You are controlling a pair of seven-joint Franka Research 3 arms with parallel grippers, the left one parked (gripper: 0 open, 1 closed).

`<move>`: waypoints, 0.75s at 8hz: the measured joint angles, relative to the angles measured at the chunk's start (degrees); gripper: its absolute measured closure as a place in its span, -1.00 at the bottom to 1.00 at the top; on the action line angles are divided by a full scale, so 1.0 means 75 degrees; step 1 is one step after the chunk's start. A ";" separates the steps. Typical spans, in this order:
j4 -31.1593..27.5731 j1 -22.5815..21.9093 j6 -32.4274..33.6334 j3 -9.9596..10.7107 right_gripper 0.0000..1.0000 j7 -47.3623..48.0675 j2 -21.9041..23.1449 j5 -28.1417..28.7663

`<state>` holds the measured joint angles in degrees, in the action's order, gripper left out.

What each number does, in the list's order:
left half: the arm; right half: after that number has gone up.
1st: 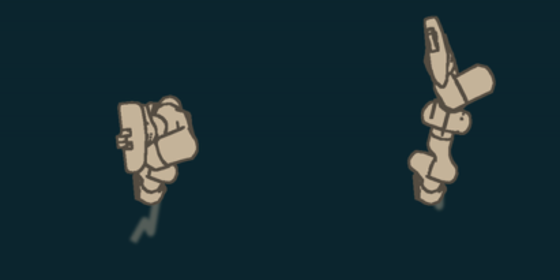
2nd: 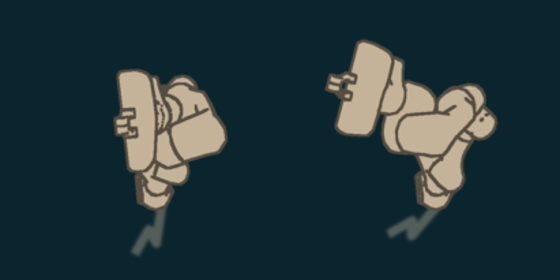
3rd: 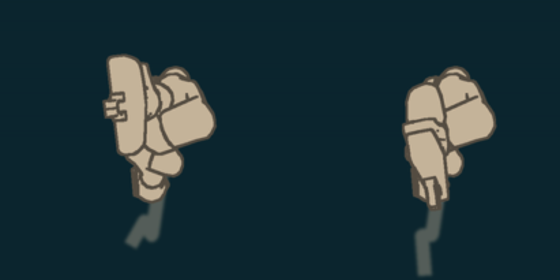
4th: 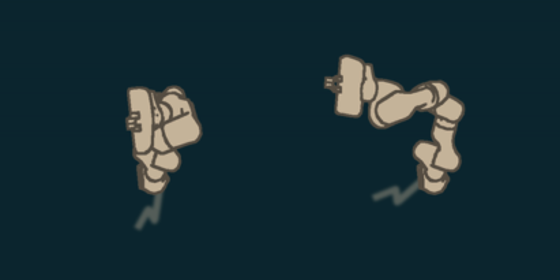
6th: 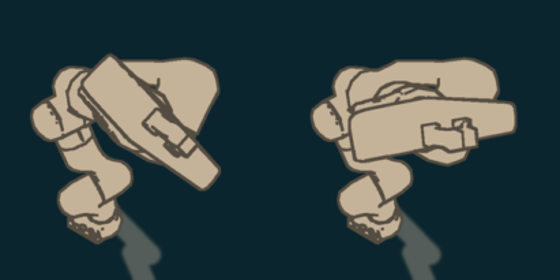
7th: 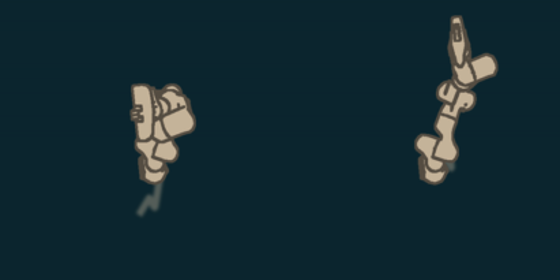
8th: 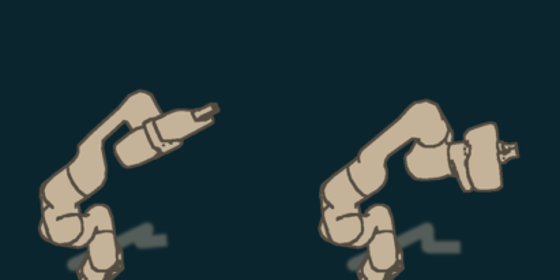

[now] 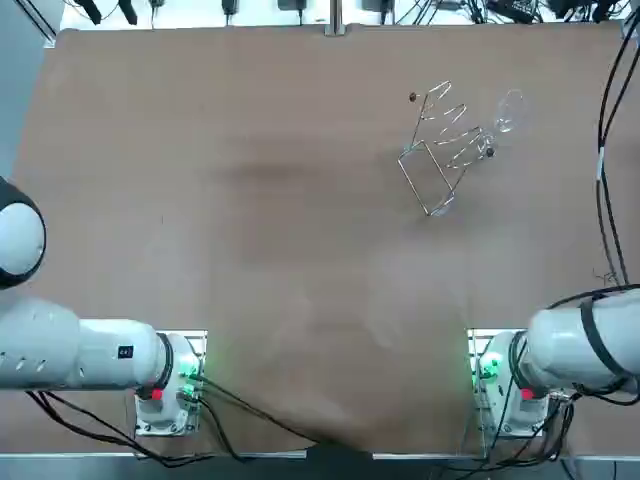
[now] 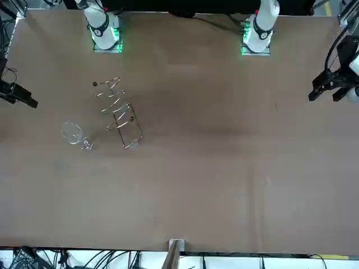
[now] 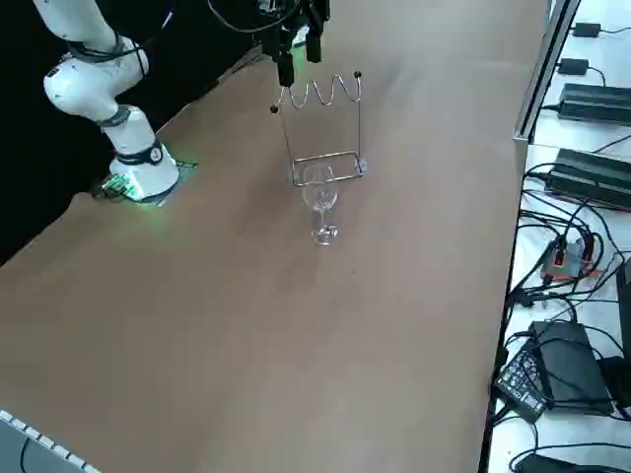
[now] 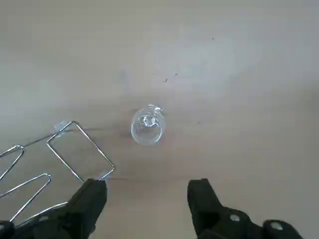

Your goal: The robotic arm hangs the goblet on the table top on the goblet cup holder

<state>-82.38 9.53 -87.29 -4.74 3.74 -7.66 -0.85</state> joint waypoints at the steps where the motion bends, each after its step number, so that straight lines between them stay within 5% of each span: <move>1: 0.0000 0.0000 0.0006 -0.0002 -1.00 0.0000 0.0000 0.0000; 6: -0.0017 0.0016 0.0134 0.0008 -1.00 -0.0094 -0.0011 -0.0021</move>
<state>-82.51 9.65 -86.28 -4.68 3.03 -7.74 -1.00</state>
